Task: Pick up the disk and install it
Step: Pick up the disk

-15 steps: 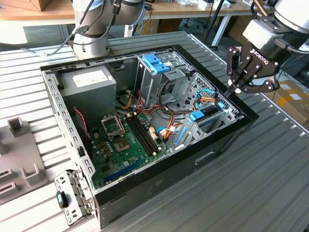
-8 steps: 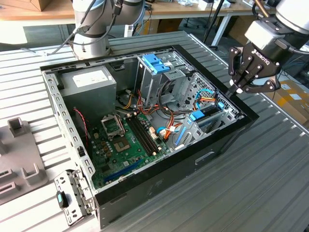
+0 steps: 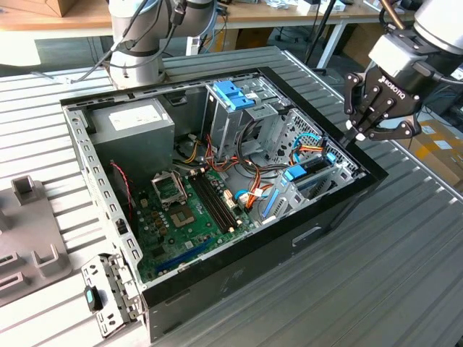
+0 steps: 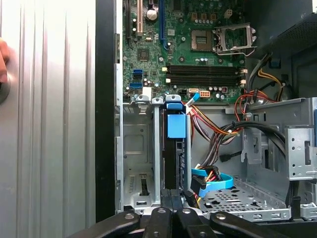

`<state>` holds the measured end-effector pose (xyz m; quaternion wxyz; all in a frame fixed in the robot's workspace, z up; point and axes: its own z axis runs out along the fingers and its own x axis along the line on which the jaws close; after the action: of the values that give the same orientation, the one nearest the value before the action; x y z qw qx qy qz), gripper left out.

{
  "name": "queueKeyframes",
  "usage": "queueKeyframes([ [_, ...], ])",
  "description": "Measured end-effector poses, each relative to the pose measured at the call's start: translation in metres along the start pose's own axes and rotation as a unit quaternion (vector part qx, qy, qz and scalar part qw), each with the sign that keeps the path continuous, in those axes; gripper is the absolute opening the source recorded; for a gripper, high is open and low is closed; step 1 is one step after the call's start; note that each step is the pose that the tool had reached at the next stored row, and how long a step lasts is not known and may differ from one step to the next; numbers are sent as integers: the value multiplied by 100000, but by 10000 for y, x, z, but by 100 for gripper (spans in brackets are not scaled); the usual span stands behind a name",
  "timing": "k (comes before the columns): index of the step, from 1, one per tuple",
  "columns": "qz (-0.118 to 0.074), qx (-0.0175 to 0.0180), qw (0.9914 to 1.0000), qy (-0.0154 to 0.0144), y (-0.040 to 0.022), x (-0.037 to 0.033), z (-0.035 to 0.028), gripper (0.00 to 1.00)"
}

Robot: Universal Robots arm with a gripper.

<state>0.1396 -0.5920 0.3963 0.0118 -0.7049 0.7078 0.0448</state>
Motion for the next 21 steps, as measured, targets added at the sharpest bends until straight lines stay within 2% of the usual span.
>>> queueKeyframes([
  [8,4,1,100000,96,-105,2,34,11],
  [18,6,-1,100000,115,-167,4,53,11],
  [21,7,4,100000,139,-205,4,56,11],
])
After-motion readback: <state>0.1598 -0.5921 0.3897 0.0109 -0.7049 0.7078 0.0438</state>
